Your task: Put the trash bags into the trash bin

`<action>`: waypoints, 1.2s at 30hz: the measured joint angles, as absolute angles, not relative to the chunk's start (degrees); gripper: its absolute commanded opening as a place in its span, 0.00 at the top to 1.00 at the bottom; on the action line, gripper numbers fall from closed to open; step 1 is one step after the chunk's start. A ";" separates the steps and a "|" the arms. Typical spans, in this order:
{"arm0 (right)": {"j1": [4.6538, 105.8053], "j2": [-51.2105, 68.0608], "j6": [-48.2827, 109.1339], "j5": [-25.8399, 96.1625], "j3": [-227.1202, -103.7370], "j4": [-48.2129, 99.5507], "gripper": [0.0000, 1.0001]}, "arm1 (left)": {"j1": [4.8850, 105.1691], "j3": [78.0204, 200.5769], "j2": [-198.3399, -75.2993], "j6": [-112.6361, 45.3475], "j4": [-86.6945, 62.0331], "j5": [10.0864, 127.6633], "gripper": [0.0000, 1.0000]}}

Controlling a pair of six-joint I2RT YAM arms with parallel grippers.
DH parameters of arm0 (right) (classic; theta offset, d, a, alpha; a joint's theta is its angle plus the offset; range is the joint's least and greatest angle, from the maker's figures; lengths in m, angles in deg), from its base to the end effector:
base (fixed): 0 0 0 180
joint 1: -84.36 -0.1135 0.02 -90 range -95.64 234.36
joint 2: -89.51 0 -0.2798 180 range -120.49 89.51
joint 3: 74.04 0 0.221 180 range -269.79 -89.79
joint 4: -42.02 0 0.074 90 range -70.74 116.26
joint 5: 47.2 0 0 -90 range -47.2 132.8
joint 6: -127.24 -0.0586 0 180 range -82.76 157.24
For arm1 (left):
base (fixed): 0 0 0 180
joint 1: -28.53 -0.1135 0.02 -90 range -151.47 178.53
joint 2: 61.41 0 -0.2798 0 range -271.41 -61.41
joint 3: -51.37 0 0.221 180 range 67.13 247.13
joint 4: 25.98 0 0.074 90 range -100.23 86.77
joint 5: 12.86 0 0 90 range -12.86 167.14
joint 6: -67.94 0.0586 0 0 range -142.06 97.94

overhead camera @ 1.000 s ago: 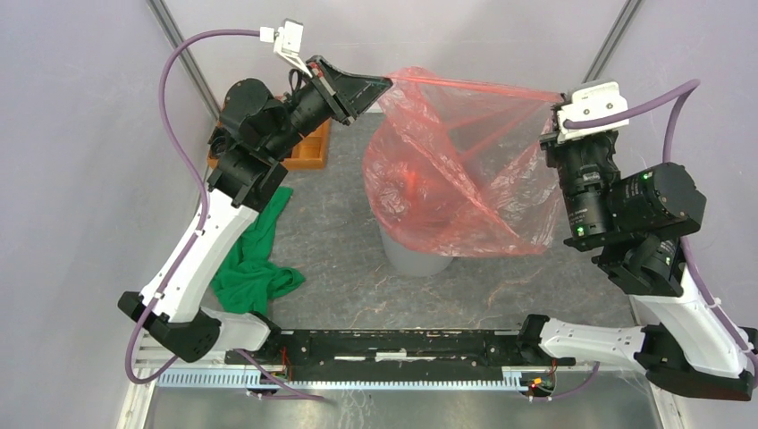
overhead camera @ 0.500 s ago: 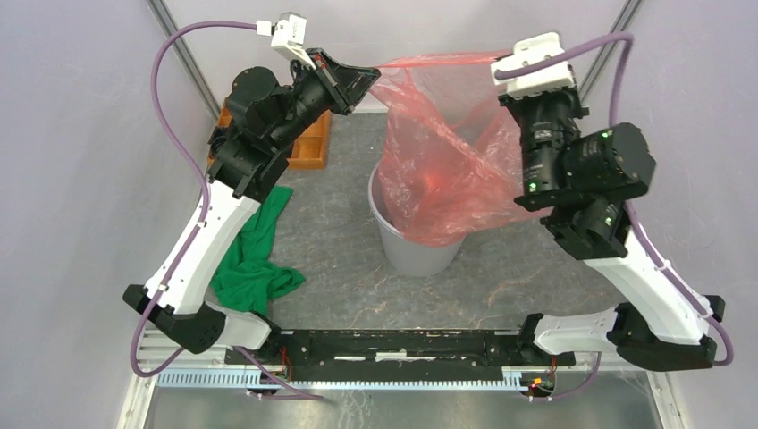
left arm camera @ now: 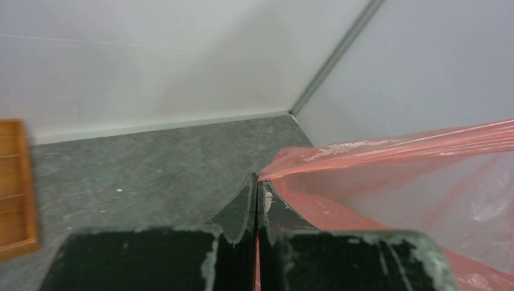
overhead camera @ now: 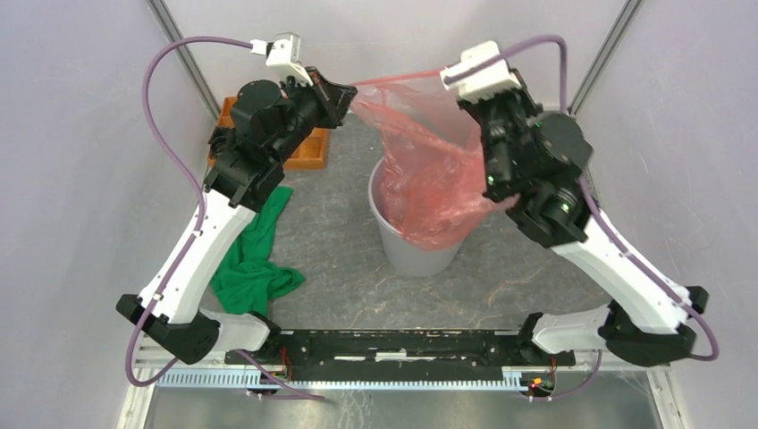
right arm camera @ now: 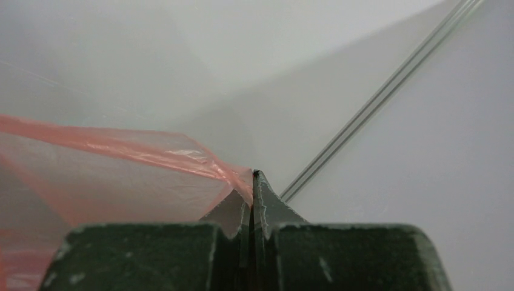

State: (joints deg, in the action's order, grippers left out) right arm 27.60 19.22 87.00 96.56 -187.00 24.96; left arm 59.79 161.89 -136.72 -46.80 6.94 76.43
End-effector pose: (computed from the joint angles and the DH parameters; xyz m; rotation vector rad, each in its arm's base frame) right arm 0.1415 0.1297 0.5737 -0.3298 1.2825 -0.4219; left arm 0.2237 -0.1366 0.5169 0.1003 1.5805 -0.7825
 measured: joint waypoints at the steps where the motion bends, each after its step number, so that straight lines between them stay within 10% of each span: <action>1: 28.61 17.26 87.04 95.97 -188.71 25.20 1.00 | 59.62 162.04 -136.81 -46.51 7.23 78.31 0.98; 8: 38.82 7.77 84.44 92.76 -193.87 20.37 1.00 | 59.23 165.26 -140.11 -45.88 5.91 84.05 0.95; 16: 39.01 14.22 75.41 88.04 -189.15 14.76 1.00 | 59.14 162.79 -137.62 -43.15 11.14 82.63 0.01; 26: 39.04 17.15 66.54 87.64 -189.32 12.40 1.00 | 58.99 156.54 -112.15 -40.83 22.66 72.95 0.00; 36: 39.04 16.03 61.53 85.11 -190.87 8.92 1.00 | 71.25 125.10 -109.38 -58.12 -0.10 46.11 0.03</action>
